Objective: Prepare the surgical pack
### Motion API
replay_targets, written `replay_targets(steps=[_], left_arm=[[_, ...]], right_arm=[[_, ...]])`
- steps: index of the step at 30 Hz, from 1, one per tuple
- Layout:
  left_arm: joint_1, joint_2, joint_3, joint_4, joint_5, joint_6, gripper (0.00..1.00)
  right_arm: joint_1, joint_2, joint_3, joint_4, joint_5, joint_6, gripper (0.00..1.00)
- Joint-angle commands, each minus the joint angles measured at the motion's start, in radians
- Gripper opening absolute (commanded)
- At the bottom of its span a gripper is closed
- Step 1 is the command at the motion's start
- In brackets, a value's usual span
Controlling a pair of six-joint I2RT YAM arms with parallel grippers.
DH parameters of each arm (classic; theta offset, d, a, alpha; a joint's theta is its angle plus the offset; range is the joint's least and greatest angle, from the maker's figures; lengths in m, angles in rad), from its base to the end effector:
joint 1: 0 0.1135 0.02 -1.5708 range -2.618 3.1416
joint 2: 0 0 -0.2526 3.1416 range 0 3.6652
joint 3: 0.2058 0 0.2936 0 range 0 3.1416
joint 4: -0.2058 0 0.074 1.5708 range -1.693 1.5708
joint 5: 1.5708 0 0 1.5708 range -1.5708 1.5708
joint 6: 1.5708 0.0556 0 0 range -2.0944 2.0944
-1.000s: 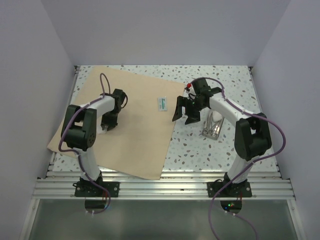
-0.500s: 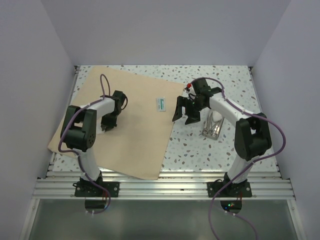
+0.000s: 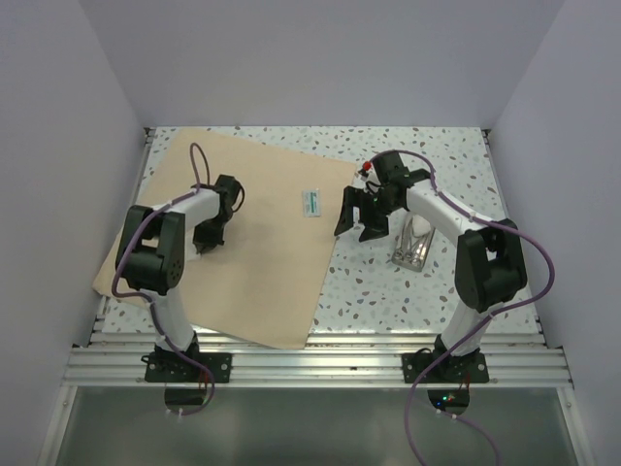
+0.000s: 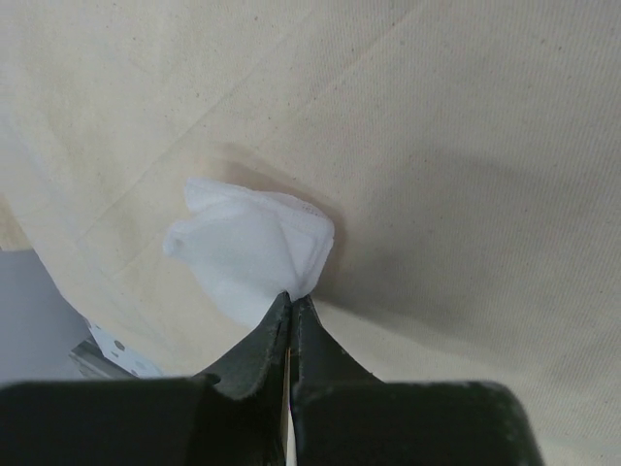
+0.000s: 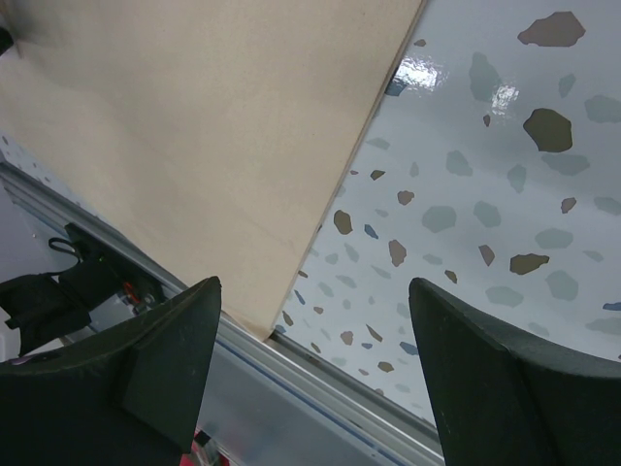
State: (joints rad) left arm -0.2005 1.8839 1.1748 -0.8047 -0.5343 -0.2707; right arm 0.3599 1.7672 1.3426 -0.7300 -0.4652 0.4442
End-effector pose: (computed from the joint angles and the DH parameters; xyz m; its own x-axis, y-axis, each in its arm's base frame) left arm 0.3603 -0.0443 0.0906 -0.9810 -0.0355 -0.1908 -0.1238 0.8714 0.4747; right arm 0.3711 0.1663 0.1844 -0.9812 0.0412 -0.1887 -0.0696 0.8361 0.5442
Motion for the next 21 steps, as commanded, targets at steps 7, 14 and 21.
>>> replay_targets(steps=[7,14,21], left_arm=[[-0.017,-0.118,0.097,-0.048,0.086,-0.055,0.00],[-0.080,-0.150,0.071,-0.033,0.192,-0.064,0.00],[-0.160,-0.173,0.034,0.024,0.284,-0.071,0.00]], right_arm=[[0.033,0.032,0.058,0.055,-0.082,0.076,0.82],[0.083,0.103,0.081,0.150,-0.118,0.189,0.81],[0.135,0.205,0.174,0.234,-0.127,0.353,0.82]])
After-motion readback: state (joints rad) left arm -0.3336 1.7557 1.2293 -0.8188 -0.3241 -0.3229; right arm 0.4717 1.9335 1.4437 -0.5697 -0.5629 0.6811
